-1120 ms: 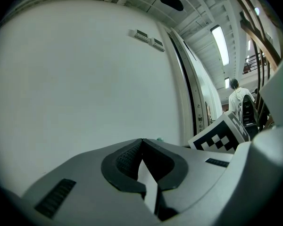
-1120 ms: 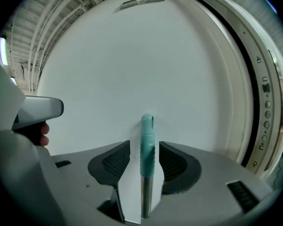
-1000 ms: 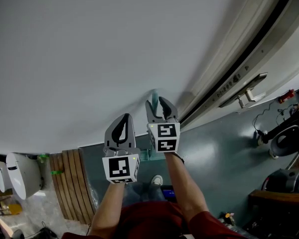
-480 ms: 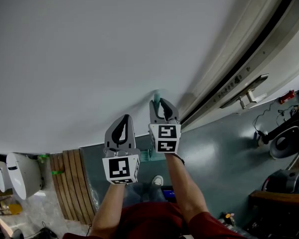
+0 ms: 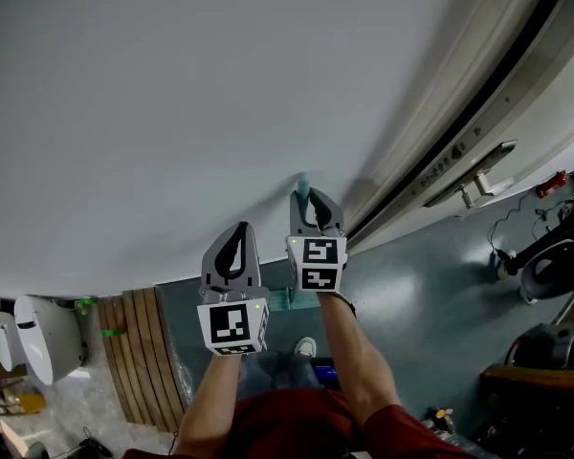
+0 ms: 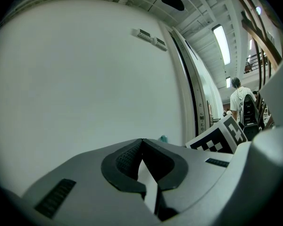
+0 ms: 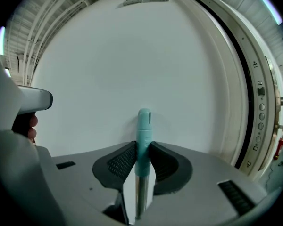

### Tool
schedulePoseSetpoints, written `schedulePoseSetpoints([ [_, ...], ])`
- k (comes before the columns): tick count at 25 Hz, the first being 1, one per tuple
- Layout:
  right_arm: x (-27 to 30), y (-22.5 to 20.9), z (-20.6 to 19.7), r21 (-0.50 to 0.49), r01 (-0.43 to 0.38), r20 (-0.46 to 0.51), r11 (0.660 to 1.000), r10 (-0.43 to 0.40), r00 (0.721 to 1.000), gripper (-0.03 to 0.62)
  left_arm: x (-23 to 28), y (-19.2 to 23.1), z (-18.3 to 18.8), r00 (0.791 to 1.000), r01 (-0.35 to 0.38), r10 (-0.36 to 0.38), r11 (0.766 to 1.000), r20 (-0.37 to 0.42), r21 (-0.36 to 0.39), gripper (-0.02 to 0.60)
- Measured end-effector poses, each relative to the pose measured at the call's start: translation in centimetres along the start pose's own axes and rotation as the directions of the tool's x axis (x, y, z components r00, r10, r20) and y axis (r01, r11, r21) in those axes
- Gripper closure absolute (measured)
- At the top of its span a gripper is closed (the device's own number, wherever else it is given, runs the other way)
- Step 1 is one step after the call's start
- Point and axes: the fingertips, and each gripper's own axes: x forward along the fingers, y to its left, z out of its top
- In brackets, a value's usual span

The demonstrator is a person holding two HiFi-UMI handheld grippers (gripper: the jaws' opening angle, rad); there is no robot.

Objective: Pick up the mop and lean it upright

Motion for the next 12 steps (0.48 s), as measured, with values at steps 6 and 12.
schedulePoseSetpoints([
  [6,-0.21,0.01,0.03,0.007,0.008,0.003,1.0,-0.008,1.0,0.488,-0.29,0.41,-0.02,1.0,-0.006,0.006,1.0,-0.001,0.0,0.568],
  [12,-0.95,-0.12,-0.13,0.004,0.01,0.014,1.0,-0.01,1.0,0.49,-0.24,0.25,-0.06,1.0,-0.001,0.001,1.0,0.0,-0.005,0.568],
])
